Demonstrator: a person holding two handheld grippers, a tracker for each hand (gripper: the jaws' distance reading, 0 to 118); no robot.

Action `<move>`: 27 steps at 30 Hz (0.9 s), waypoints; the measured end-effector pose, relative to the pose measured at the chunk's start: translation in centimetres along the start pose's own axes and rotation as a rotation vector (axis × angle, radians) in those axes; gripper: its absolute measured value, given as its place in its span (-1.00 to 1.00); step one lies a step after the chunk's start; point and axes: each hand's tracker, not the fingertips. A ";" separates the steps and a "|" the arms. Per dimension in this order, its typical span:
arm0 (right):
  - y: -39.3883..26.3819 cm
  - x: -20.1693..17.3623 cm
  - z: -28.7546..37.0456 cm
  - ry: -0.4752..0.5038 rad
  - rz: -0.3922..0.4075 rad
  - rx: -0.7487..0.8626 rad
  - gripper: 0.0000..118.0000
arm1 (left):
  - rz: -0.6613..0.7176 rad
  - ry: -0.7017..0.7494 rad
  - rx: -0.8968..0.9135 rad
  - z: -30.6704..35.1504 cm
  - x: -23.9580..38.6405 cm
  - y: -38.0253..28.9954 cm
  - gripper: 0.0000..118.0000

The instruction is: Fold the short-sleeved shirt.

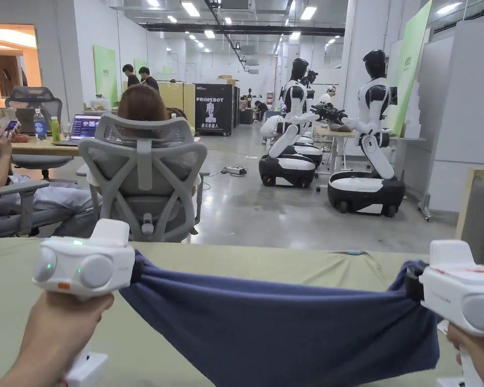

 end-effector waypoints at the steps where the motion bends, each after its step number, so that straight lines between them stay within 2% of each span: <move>1: -2.0 -0.1 0.9 0.011 0.001 -0.018 -0.93 | -0.005 -0.016 -0.026 0.6 0.0 -2.1 -1.00; 4: -8.1 -0.4 2.1 0.043 0.016 -0.137 -0.93 | 0.001 -0.054 -0.149 2.1 0.3 -9.0 -1.00; 6: -12.8 -1.1 2.9 0.053 0.027 -0.228 -0.93 | 0.060 -0.091 -0.246 2.5 0.4 -13.7 -1.00; 9: -19.2 -1.9 2.8 0.068 0.046 -0.369 -0.93 | 0.085 -0.112 -0.422 1.5 0.2 -20.1 -1.00; 11: -21.4 -2.0 2.7 0.066 0.029 -0.421 -0.93 | 0.075 -0.082 -0.470 1.1 0.2 -22.6 -1.00; 13: -21.4 -2.4 3.6 0.057 0.033 -0.401 -0.87 | 0.114 -0.093 -0.459 1.5 -0.1 -23.0 -0.95; 14: -20.6 -2.5 4.3 0.063 0.034 -0.354 -0.52 | 0.143 -0.081 -0.410 2.1 -0.1 -22.5 -0.65; 16: -18.2 -3.5 5.7 0.113 -0.004 -0.296 0.68 | 0.163 -0.083 -0.277 3.4 0.1 -20.9 0.29; 17: -16.9 -4.4 6.8 0.139 -0.024 -0.269 1.00 | 0.175 -0.113 -0.219 4.2 0.6 -20.0 0.64; 18: -15.8 -5.5 7.9 0.158 -0.032 -0.207 1.00 | 0.182 -0.143 -0.161 5.1 1.5 -19.1 0.66; 20: -14.0 -7.6 9.9 0.181 -0.021 -0.073 0.93 | 0.165 -0.162 -0.062 7.5 3.7 -17.7 0.48; 23: -13.0 -10.1 11.5 0.187 -0.022 0.018 0.85 | 0.130 -0.190 -0.003 9.4 6.2 -17.2 0.45; 24: -13.0 -10.5 11.8 0.218 -0.023 0.033 0.64 | 0.121 -0.189 -0.002 9.7 6.7 -17.2 0.38; 25: -13.1 -11.1 12.0 0.211 -0.022 0.043 0.22 | 0.104 -0.180 0.010 9.9 7.1 -17.3 0.17; 26: -13.2 -11.6 12.1 0.178 -0.008 0.064 -0.63 | 0.079 -0.153 0.028 10.1 7.3 -17.3 -0.44; 27: -13.4 -12.0 12.1 0.137 0.005 0.088 -0.99 | 0.052 -0.126 0.036 10.4 7.5 -17.4 -0.92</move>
